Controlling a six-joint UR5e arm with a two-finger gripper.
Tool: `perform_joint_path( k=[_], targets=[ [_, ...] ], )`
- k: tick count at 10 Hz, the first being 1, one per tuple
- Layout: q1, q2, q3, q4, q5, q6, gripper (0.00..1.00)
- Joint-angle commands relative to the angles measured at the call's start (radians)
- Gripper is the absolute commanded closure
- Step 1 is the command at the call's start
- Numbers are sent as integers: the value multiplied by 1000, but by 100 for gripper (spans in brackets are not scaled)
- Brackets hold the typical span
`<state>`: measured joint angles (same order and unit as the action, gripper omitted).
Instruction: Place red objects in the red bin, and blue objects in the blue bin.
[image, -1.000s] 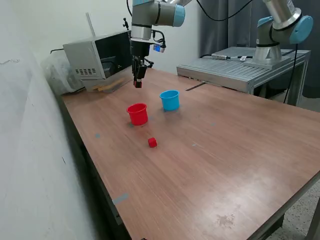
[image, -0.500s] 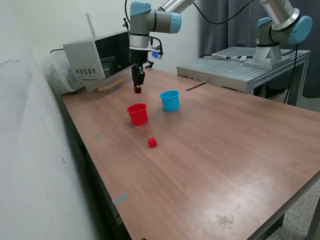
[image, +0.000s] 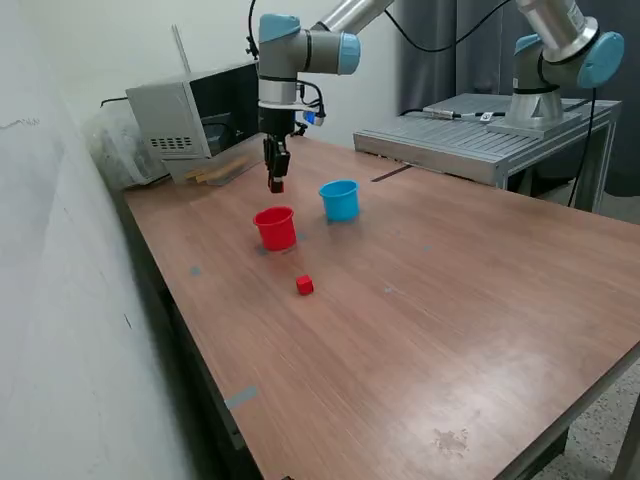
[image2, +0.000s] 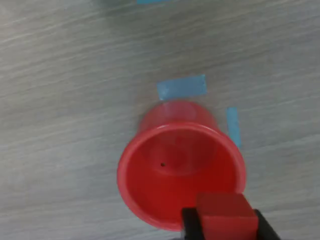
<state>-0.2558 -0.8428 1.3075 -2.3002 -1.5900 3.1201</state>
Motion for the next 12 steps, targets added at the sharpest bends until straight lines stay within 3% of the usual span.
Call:
perform_joint_path(
  k=[1, 2, 8, 12],
  targets=[
    [-8, 5, -4, -5, -14, 0, 100],
    [-17, 5, -4, -5, -18, 0, 0],
    [-23, -2, 9, -4, -21, -3, 0],
    [79, -160, 16, 63, -21, -28, 0]
  ],
)
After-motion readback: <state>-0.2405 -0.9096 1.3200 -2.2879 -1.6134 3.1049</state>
